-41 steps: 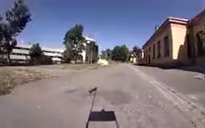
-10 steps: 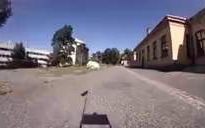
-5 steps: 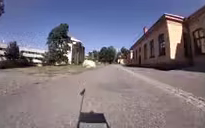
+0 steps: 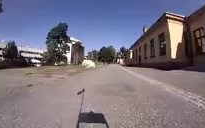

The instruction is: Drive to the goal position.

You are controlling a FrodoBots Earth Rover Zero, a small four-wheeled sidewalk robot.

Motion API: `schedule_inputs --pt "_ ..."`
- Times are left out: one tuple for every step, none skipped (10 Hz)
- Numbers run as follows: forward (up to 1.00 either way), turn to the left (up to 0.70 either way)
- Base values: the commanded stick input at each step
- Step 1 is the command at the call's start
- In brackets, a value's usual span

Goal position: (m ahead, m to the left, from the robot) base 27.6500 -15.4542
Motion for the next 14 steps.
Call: schedule_inputs --pt "0.7 -0.09" --pt "0.7 -0.01" --pt "0.7 0.0" --pt "0.7 0.0" --pt "0.7 0.0" --pt "0.7 0.0" --pt "0.7 0.0" --pt "0.7 0.0" --pt "0.7 0.0" --pt "0.7 0.0" --pt "0.7 0.0" --pt "0.7 0.0" --pt "0.7 -0.08" --pt "0.7 -0.11"
